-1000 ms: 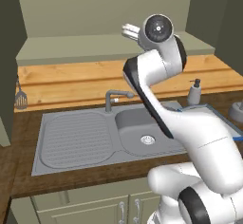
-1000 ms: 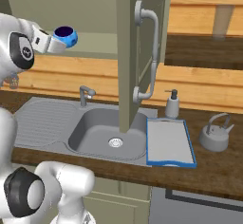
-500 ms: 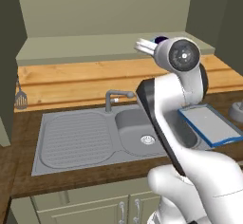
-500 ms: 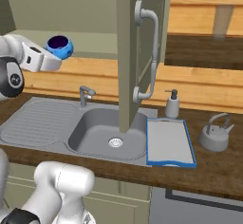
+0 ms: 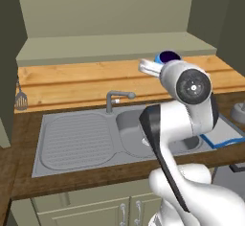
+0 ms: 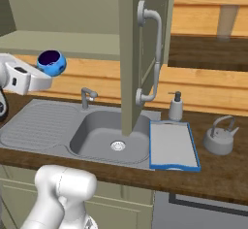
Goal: Pick the kettle from the counter and place it on the tray. Then pick the mug from the cabinet and place it on the tray. Then close the cabinet doors.
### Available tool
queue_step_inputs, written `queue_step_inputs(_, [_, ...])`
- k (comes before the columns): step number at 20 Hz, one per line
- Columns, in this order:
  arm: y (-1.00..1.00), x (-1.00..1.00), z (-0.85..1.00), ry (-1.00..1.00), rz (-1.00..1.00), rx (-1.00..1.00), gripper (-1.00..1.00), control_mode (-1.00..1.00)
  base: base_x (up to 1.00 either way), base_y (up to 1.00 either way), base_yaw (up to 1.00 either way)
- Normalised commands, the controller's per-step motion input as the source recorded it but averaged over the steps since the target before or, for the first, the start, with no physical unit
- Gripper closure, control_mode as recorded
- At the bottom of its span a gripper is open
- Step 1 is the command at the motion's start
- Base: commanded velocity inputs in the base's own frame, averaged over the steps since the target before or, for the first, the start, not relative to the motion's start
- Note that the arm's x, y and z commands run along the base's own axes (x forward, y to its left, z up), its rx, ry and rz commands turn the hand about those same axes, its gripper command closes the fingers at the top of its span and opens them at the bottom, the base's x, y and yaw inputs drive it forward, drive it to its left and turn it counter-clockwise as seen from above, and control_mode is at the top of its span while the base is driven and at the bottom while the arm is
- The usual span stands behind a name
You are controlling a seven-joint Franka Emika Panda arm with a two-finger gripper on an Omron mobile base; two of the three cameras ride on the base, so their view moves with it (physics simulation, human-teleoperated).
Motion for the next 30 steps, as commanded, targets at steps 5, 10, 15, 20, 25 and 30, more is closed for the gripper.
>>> queue_step_inputs(5, [0.02,-0.43,-0.09,-0.08,0.01,-0.03,1.00,-1.00,0.00,0.00,0.00])
queue_step_inputs(10, [0.00,-0.11,-0.02,-0.04,0.00,0.00,1.00,1.00,-0.64,-0.08,0.00])
queue_step_inputs(15, [0.00,0.00,0.00,0.00,0.00,0.00,1.00,1.00,-0.83,-0.27,0.00])
queue_step_inputs(20, [0.00,0.00,0.00,0.00,0.00,0.00,1.00,1.00,-0.49,-0.77,-0.01])
queue_step_inputs(25, [0.00,0.00,0.00,0.00,0.00,0.00,1.00,1.00,-0.40,-1.00,-0.09])
queue_step_inputs(30, [0.00,0.00,0.00,0.00,0.00,0.00,1.00,1.00,-0.58,-1.00,-0.08])
